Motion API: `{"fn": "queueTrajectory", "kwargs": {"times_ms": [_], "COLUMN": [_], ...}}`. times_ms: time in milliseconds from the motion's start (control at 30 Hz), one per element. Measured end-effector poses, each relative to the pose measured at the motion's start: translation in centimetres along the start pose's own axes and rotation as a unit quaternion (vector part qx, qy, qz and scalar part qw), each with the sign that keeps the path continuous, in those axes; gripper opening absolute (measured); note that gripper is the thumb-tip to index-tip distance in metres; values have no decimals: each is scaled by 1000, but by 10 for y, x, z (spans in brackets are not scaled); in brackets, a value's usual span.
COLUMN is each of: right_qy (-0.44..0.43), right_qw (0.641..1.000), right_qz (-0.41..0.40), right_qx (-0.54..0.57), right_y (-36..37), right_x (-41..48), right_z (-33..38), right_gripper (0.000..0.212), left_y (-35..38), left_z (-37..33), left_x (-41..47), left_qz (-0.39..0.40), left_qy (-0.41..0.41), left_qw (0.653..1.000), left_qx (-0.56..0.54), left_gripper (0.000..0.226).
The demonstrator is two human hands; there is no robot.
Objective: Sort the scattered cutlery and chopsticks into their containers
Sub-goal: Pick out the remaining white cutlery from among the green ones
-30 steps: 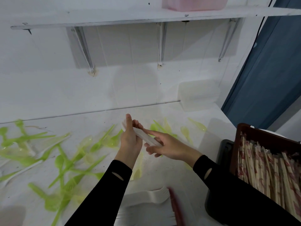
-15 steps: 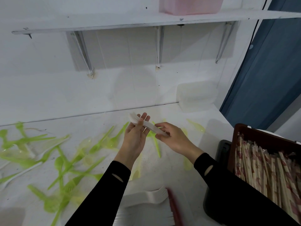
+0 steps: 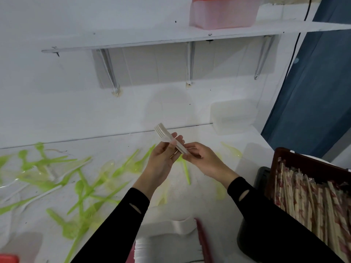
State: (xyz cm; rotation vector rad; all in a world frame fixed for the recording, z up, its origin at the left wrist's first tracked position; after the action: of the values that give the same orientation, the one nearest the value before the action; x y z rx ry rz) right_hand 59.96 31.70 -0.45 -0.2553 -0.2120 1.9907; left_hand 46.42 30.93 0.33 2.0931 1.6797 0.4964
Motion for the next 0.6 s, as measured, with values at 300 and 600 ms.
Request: {"fn": "queueTrajectory", "kwargs": {"times_ms": [300,600], "right_qy": [1,51], "right_qw": [992,994], "right_qz": [120,61], "right_qx": [39,72], "right_y": [27,12], "right_x": [-6,-12], "right_z": [6,1], "right_gripper": [51,30], "left_y": [-19,24], "left_z": [-29,-63], "left_x": [-34,-90], "left_qz": [-30,70], "left_qy": [44,29], "left_qw": [998,980], "left_qx": [41,183], "left_gripper": [32,29]}}
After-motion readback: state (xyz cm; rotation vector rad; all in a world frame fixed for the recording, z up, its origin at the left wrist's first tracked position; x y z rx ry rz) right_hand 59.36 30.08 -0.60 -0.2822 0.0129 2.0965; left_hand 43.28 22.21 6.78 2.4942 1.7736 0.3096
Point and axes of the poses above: each hand's wrist, its own x-axis towards the middle knuckle, its own y-axis out of the palm, z = x × y, the point moved 8 cm from there along x, towards the middle knuckle, and after that the axes turned 9 degrees about z, right-handed, at the moved point
